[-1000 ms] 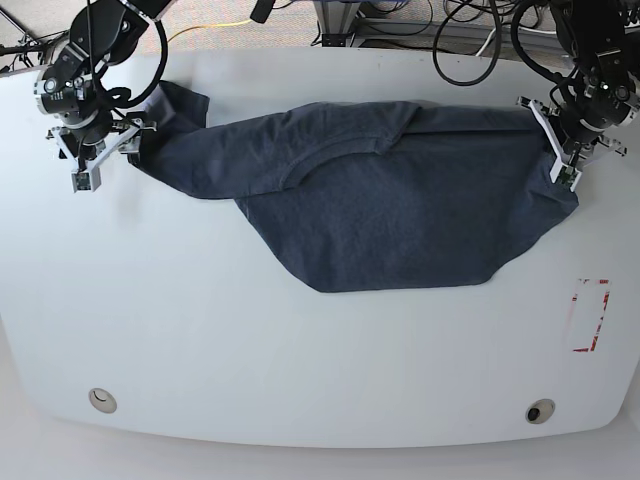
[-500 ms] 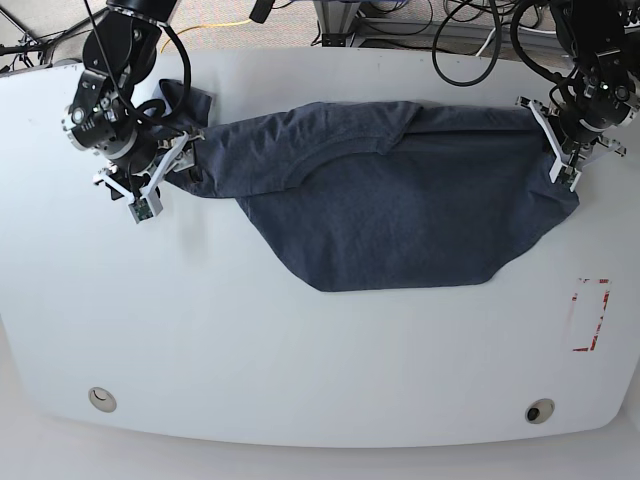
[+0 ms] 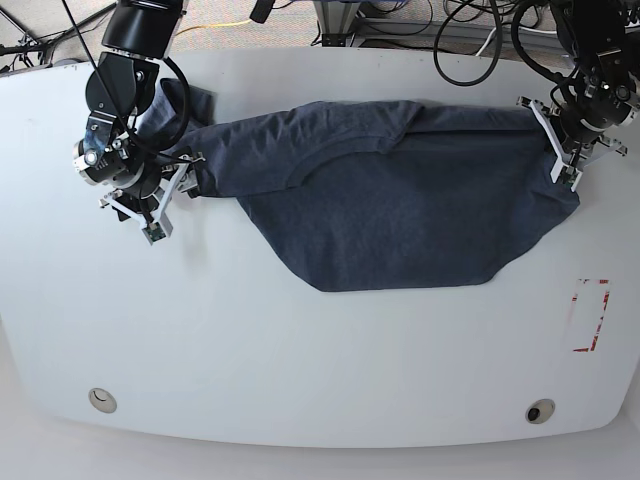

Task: Fold the T-shirt properly
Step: 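Regrasp the shirt edge with the right gripper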

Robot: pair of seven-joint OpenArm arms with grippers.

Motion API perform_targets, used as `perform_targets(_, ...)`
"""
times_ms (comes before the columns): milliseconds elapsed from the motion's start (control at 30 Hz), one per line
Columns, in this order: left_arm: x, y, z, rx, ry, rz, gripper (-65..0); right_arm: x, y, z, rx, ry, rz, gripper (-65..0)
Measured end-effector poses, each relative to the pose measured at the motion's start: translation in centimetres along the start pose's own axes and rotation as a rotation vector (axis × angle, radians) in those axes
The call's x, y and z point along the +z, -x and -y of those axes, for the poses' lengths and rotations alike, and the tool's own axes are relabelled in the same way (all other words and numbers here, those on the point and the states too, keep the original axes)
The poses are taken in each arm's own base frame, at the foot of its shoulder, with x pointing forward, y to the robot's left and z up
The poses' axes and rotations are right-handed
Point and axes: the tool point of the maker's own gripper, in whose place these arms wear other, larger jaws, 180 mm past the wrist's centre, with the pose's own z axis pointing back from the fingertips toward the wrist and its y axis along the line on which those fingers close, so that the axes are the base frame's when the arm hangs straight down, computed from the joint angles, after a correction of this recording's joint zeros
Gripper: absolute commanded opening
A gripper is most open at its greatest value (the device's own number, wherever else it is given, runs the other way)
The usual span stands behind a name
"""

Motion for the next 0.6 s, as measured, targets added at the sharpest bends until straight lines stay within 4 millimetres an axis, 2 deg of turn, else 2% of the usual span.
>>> perform_targets(100, 0.0, 0.0, 0.0, 0.001, 0.001, 0.001, -65.0, -0.4, 0.5, -1.4, 0.003, -0.040, -0.001, -21.7)
perform_targets(300, 0.0, 0.0, 0.0, 0.000, 0.001, 0.002, -65.0, -1.2, 1.9, -1.6, -0.022, -0.058, -0.041, -21.9)
perform_targets(433, 0.0, 0.0, 0.0, 0.000, 0.000, 0.001, -65.0, -1.8, 1.4, -1.6, -0.042, -0.071, 0.007, -24.1)
perform_targets(467, 0.0, 0.0, 0.0, 0.000, 0.000, 0.001, -65.0, -1.9, 1.3, -1.7, -0.047, -0.075, 0.017, -26.8)
perform_targets(500, 0.0, 0.0, 0.0, 0.000, 0.000, 0.001, -65.0, -2.1, 1.3, -1.7, -0.054, -0.081, 0.022, -32.2)
perform_targets(600, 0.0, -0.1, 0.0, 0.000, -0.001, 0.002, -65.0, -2.2, 1.2, -1.7, -0.062, -0.084, 0.032, -54.2)
